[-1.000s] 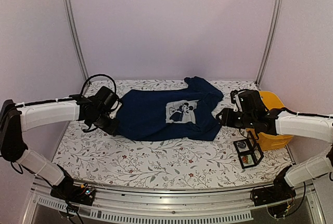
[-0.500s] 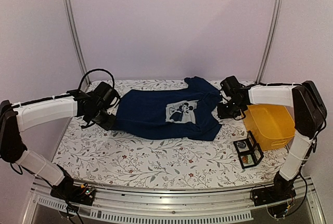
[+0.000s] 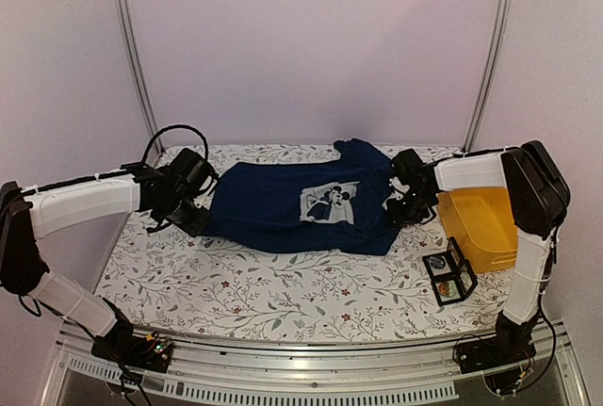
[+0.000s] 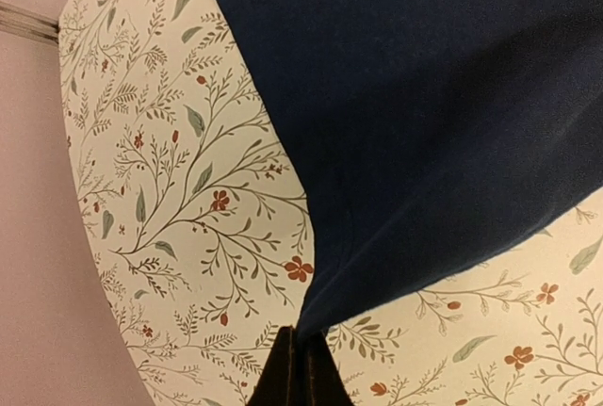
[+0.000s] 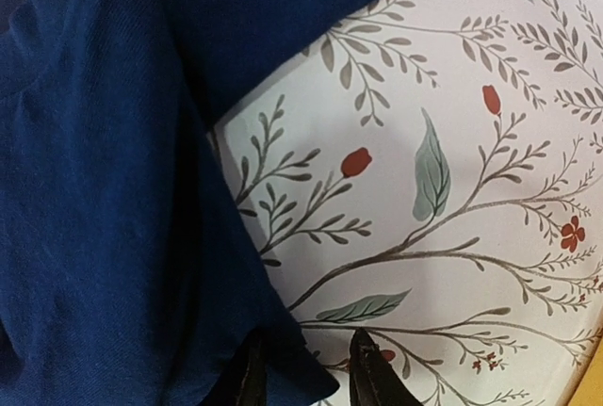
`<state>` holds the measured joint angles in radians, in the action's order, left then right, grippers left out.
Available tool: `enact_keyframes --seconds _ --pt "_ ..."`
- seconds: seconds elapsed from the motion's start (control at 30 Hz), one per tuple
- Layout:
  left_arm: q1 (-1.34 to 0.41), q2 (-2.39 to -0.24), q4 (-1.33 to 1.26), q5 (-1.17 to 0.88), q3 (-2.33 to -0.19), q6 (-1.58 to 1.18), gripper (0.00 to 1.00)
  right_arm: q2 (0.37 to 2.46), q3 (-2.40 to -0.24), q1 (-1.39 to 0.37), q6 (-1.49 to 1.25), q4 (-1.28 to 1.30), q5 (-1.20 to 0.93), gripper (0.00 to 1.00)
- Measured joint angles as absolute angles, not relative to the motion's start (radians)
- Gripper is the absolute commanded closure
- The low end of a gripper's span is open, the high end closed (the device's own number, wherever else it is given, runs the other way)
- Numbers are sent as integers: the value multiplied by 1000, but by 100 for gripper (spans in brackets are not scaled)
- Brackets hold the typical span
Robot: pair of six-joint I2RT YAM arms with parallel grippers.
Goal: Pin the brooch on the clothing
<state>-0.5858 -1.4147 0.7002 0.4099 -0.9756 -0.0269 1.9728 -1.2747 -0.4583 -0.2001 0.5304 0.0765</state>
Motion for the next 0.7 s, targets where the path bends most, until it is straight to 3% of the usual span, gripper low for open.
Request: enact_keyframes --seconds 0.3,0.7 --pt "-585 -1414 698 419 -975 -19 100 1879 -1167 -495 -224 568 43 65" --pt "-585 -1414 696 424 -975 -11 100 1828 -1185 -516 -240 701 31 55"
